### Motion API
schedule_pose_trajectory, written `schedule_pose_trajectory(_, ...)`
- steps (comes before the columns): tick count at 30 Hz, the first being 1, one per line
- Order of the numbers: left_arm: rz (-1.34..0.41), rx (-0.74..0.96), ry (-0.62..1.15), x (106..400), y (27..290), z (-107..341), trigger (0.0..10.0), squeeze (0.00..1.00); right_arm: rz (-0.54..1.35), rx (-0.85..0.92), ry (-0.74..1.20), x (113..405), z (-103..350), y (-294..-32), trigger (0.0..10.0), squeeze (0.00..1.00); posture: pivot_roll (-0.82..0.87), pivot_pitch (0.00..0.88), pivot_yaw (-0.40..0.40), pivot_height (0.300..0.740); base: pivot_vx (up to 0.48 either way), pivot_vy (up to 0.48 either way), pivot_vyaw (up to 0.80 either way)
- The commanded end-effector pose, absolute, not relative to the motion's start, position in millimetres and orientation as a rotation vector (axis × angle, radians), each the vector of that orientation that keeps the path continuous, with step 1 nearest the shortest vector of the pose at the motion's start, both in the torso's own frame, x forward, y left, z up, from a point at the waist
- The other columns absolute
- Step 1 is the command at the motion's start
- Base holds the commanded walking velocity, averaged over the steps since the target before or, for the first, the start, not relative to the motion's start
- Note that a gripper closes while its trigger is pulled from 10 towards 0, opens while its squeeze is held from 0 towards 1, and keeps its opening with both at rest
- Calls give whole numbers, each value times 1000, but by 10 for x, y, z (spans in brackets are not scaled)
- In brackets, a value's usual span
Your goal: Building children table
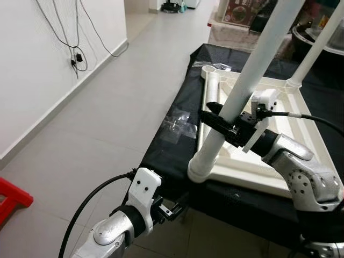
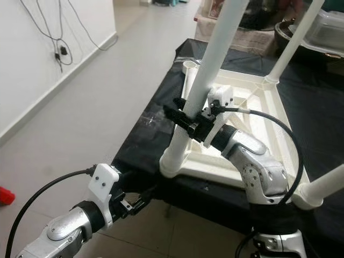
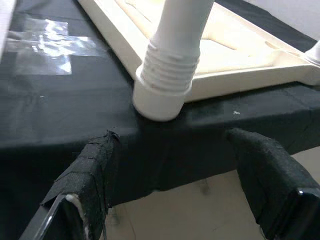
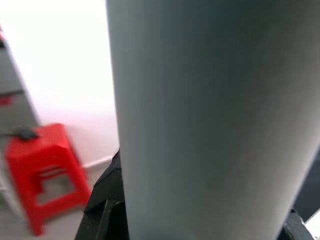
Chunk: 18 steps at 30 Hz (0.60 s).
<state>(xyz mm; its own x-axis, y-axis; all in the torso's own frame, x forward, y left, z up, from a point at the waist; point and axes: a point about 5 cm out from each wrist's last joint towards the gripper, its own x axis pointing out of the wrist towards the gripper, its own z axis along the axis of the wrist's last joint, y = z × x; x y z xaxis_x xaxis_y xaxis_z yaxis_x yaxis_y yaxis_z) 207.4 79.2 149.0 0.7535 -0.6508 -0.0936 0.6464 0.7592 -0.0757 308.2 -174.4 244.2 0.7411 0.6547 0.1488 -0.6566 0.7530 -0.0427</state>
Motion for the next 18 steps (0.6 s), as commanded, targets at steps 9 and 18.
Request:
schedule_pose_trajectory(9, -724, -33, 118, 2063, 762, 1500, 10000, 0, 477, -83, -148, 3216, 2416, -1967, 10000, 0, 109, 131, -103, 740, 0, 0, 0)
schedule_pose_trajectory(18, -725, -32, 117, 2061, 747, 1504, 10000, 0, 506, 22, -144, 3240, 2382, -1902, 10000, 0, 108, 137, -108, 740, 0, 0, 0)
